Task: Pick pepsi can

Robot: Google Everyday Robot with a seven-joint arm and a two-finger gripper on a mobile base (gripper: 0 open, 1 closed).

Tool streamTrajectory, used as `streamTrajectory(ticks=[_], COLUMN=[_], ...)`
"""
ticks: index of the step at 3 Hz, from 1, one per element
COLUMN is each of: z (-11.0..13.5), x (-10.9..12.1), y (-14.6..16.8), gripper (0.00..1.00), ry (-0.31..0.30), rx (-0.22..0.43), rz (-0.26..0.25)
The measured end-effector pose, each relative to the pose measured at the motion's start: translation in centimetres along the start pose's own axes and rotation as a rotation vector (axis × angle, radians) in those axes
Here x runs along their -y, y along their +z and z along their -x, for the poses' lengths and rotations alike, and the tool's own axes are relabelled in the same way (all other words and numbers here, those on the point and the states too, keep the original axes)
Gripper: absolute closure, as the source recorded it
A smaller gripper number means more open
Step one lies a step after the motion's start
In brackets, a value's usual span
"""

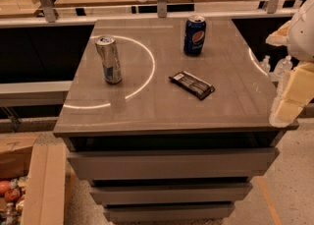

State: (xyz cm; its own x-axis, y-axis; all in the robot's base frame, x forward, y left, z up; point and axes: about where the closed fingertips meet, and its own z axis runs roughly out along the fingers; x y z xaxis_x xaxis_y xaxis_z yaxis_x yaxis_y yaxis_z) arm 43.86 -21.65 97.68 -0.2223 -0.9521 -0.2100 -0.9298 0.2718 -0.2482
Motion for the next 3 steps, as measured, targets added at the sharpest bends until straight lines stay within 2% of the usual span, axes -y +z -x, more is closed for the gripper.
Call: streamTrajectory(ticks=[1,2,3], z=[0.0,-0.1,-1.0], x=[0.1,2.2,5.8], y=[0.0,0.8,3.1], gripper=[0.0,0.0,0.0], ry=[0.004,0.058,0.175], rx=[0.006,0.105,0.269], rz=[-0.004,-0.035,-0.086])
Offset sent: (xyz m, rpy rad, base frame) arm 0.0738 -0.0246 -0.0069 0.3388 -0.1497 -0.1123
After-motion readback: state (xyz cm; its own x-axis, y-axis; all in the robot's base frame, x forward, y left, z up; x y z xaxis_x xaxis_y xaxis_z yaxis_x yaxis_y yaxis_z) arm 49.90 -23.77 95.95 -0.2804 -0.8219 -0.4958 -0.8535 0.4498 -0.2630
